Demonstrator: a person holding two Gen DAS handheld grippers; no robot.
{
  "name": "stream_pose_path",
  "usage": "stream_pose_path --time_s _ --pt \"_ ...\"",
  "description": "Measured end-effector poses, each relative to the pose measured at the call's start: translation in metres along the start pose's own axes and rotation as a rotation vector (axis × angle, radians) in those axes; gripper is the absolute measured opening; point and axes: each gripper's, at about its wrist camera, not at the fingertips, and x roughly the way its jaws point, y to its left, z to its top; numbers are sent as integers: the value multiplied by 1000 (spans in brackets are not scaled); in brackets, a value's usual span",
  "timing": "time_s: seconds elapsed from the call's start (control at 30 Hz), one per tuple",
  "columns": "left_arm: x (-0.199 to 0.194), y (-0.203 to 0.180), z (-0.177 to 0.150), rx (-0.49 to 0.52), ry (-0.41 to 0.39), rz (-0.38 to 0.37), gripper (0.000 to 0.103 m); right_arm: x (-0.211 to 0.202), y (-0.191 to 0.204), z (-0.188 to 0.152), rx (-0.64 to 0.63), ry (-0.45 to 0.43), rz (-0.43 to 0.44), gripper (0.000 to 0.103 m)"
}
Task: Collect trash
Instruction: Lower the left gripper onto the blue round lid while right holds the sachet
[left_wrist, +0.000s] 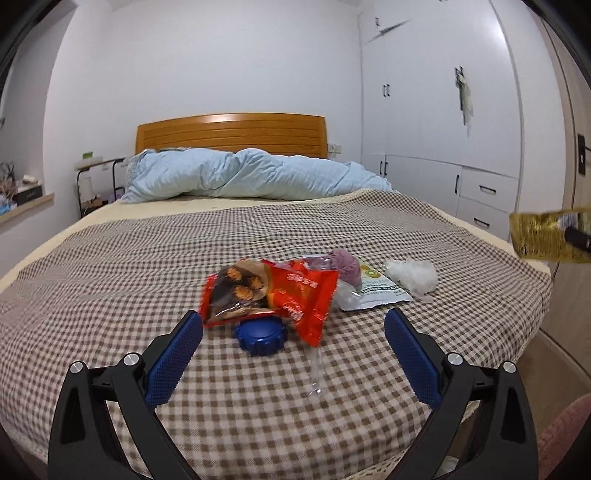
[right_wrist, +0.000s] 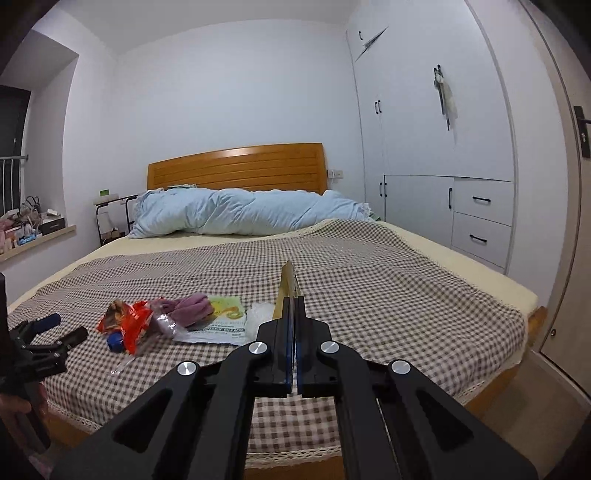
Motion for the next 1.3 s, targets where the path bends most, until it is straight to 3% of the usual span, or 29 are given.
stream_pose_path --time_s 0.43,0.6,1.03,1.3 --pt "10 33 -6 -156 54 -82 96 26 21 -22 -35 -32 25 1" --pt "17 32 -7 -161 76 -96 96 56 17 -33 -16 44 76 1" --pt "25 35 -8 -178 117 -116 95 67 16 -32 -37 20 32 1" --pt "44 23 -19 -135 202 -85 96 66 11 -34 -24 32 29 1"
